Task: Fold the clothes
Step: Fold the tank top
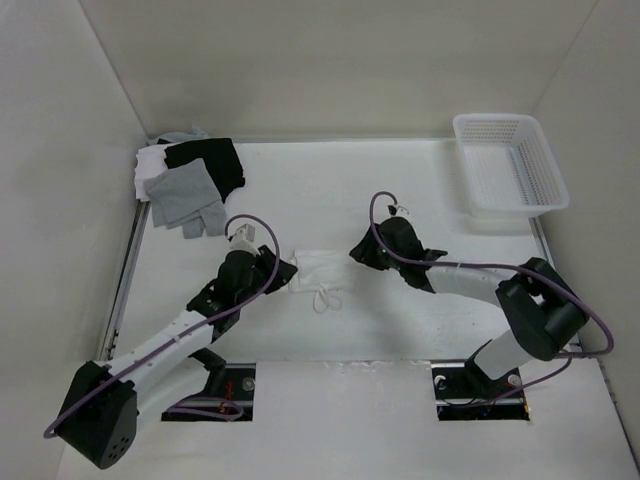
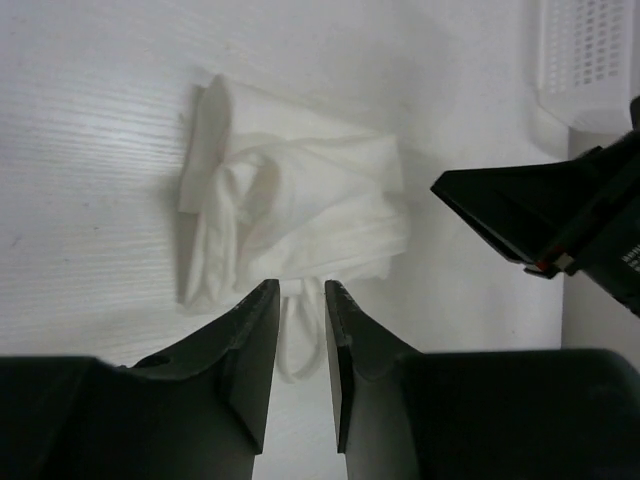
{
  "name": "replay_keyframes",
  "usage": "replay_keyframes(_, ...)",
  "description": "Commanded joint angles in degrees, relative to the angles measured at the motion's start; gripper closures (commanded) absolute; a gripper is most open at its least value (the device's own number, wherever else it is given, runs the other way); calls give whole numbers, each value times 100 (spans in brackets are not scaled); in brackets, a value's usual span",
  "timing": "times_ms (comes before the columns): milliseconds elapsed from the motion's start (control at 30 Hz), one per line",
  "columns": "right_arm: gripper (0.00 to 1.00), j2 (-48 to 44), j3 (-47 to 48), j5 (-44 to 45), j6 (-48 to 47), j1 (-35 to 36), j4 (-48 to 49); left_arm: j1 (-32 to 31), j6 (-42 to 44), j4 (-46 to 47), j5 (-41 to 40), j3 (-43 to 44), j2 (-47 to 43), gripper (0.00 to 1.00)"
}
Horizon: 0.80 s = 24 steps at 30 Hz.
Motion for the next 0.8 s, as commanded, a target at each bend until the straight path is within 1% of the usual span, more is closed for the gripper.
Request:
replay_keyframes(0,61,-384,-3,168,-175,126,-103,-404,22,-287,-491,626,-303,77)
replay_keyframes(100,79,-350,119,107,-227,345,-156,-791,22,28,-581,1119,459,77)
replay_keyframes(167,83,-148,260,45,-236,468,-182,-967,31,466,-580,1321,1144,78)
replay_keyframes(200,84,-43,304,54,-228,504,-191,-994,74,677,-633,1374,1496,78)
replay_keyframes(267,84,177,322,89,-149,522,-130,-854,66,1064,-660,1410,2129,79)
replay_keyframes(367,84,406,313,88,1,522,-138,-608,92,1479,-651,1402,2737,80)
replay_keyframes(600,84,477,-82,133,256,689,-103,103,57,1883,-818,813,3019,81)
replay_keyframes(700,84,486,-161,142,300,768,-77,254,49,2068,-721,839,3248,81)
replay_keyframes(767,81,398,-179,150,300,777,-112,263,22,2191,-651,883,3310,80)
